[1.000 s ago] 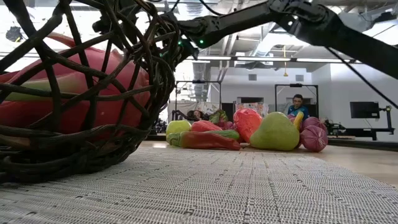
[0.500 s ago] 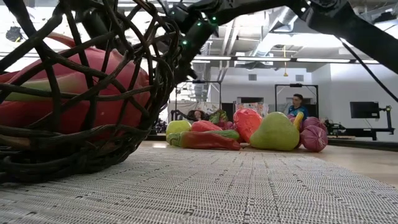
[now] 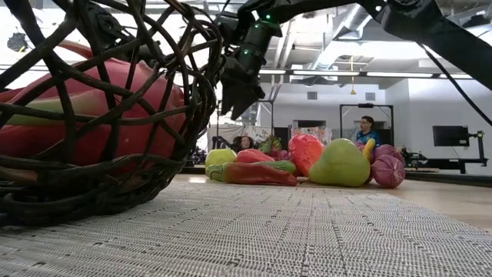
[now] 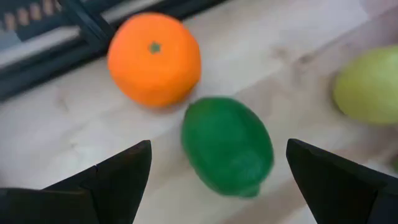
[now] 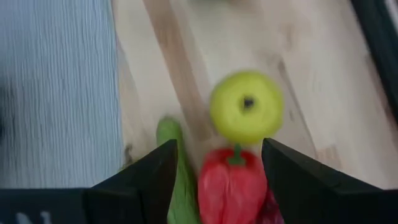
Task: Build produce basket
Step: Put the green lime into the mesh basket
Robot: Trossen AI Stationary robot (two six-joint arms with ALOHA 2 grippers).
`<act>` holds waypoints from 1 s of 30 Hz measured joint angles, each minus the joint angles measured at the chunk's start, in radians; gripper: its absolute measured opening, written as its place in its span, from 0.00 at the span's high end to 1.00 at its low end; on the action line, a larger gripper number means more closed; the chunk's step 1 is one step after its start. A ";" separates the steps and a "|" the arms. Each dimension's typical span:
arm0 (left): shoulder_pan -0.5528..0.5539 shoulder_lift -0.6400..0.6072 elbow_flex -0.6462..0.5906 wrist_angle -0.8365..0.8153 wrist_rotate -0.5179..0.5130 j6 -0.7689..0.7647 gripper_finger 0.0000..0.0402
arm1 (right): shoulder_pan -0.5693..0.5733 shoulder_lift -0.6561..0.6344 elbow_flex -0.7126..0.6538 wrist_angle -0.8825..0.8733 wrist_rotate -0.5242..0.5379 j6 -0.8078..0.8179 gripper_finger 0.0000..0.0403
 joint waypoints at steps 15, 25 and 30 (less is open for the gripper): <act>-0.149 0.219 -0.010 0.122 -0.139 -0.134 0.11 | 0.053 -0.189 0.001 -0.106 0.044 -0.002 0.37; -0.155 0.258 -0.010 0.127 -0.142 -0.148 0.34 | 0.106 -0.305 0.000 -0.137 0.156 0.012 0.37; -0.174 0.258 -0.010 0.134 -0.137 -0.158 0.42 | 0.130 -0.329 -0.001 -0.190 0.195 0.026 0.37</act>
